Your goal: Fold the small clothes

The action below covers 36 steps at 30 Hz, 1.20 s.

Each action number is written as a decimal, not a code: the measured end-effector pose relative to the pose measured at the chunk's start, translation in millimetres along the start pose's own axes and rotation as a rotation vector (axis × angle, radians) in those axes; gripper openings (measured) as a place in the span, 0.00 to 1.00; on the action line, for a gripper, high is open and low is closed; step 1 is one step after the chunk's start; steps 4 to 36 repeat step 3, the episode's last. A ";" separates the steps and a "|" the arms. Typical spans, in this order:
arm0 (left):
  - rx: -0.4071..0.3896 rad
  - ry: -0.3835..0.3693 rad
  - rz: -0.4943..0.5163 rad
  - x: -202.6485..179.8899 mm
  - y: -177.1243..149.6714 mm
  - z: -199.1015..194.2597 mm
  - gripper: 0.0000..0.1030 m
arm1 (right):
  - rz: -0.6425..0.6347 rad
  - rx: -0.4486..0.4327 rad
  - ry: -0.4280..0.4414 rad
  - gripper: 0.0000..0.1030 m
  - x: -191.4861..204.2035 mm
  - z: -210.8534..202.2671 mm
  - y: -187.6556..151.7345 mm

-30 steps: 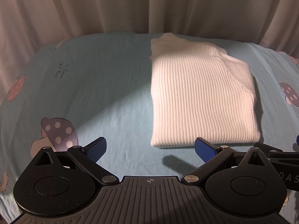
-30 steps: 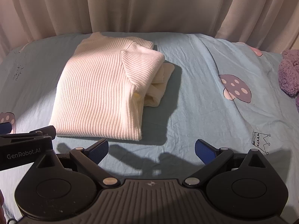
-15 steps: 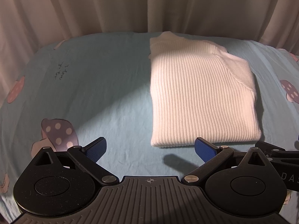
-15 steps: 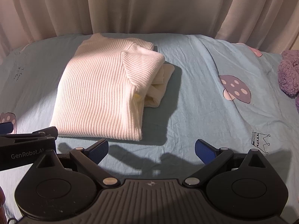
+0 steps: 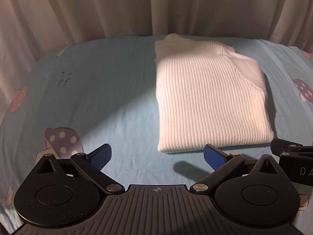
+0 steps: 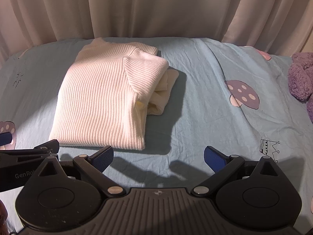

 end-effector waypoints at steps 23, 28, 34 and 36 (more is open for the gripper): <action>0.006 0.003 0.002 0.3 0.0 0.8 1.00 | 0.000 -0.001 0.000 0.96 -0.3 -0.3 0.2; 0.006 0.003 0.002 0.3 0.0 0.8 1.00 | 0.000 -0.001 0.000 0.96 -0.3 -0.3 0.2; 0.006 0.003 0.002 0.3 0.0 0.8 1.00 | 0.000 -0.001 0.000 0.96 -0.3 -0.3 0.2; 0.006 0.003 0.002 0.3 0.0 0.8 1.00 | 0.000 -0.001 0.000 0.96 -0.3 -0.3 0.2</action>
Point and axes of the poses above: each gripper's, at about its wrist camera, not at the fingertips, and z roughly the way its jaws point, x to its left, y to its top, the point moved 3 cm from there along z, roughly the way its jaws point, and after that the axes turned 5 degrees about -z, right-handed, at the moved point
